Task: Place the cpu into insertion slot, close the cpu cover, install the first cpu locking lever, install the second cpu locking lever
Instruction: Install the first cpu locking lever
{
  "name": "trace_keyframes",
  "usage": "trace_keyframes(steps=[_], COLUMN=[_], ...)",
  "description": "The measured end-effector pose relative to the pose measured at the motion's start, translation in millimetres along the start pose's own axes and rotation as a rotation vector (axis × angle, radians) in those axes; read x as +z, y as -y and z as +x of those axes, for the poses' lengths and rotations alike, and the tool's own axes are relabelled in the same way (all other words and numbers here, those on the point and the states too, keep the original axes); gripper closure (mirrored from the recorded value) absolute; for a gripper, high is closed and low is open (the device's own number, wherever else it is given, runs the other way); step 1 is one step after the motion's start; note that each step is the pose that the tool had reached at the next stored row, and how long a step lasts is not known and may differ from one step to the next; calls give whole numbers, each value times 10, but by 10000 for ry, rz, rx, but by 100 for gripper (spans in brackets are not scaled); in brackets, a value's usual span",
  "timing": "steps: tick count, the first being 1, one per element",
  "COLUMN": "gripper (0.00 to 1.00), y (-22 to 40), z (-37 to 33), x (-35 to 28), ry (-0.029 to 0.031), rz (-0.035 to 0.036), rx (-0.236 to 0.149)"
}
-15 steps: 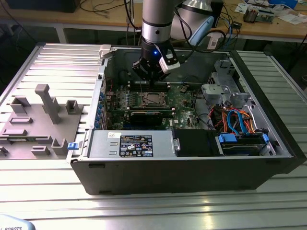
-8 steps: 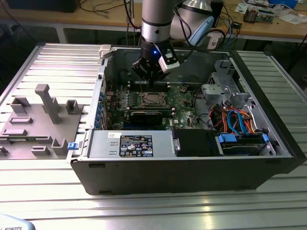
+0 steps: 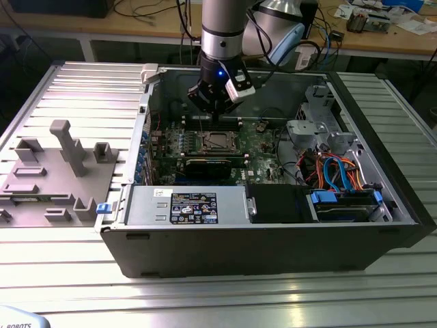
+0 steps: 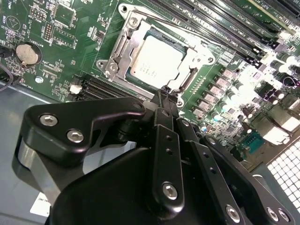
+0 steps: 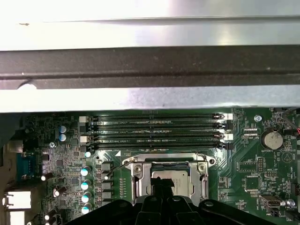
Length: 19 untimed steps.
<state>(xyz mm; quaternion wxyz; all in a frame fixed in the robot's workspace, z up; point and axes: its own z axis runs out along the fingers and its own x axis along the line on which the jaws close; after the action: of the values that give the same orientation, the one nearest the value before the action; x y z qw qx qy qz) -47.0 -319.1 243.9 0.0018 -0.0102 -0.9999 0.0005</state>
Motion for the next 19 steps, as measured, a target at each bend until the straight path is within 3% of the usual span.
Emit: trace_keyframes(steps=[10, 19], gripper=[89, 89], y=[-2, 0], z=[8, 89], x=[0, -52], ry=[1, 35], rz=[-1, -1], rx=[2, 0])
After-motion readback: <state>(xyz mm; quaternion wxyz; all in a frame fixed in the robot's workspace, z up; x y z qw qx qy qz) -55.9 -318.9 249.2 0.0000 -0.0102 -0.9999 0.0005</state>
